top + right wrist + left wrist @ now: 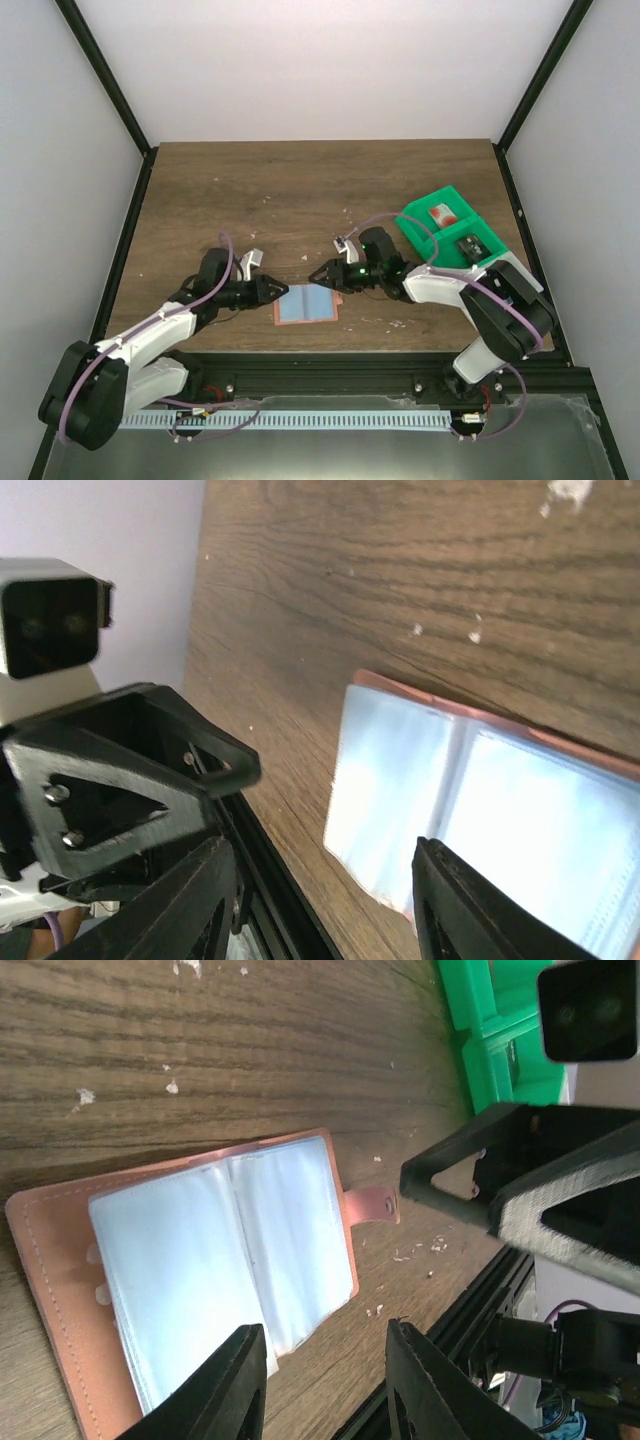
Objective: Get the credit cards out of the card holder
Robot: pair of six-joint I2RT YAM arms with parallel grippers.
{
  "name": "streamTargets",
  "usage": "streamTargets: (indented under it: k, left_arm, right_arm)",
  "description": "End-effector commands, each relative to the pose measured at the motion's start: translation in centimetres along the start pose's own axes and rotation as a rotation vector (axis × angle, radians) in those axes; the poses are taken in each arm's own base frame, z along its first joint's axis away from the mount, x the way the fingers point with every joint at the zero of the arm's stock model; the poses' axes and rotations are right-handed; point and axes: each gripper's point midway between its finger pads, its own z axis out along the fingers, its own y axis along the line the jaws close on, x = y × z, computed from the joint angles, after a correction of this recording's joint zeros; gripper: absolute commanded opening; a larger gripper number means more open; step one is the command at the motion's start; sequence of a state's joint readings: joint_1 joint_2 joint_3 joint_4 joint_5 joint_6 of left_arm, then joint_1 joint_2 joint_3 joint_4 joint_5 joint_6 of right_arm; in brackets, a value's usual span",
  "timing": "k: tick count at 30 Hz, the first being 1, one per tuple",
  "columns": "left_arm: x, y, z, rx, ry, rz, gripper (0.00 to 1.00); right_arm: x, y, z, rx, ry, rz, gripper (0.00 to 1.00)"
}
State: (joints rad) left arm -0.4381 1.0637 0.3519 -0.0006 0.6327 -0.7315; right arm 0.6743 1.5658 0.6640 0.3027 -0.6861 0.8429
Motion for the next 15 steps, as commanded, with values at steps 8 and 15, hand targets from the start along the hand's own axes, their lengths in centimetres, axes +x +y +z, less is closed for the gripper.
streamTargets:
  k: [8, 15]
  left_arm:
    - [-0.1, 0.6, 0.9, -0.009, 0.033, 0.015, 0.32]
    - [0.9, 2.6, 1.6, -0.035, 0.041, -0.014, 0.32]
  right_arm:
    - [2.4, -3.7, -1.8, 0.169, 0.011, 0.081, 0.50]
    - [2.8, -4.9, -1.6, 0.205, 0.014, 0.097, 0.51]
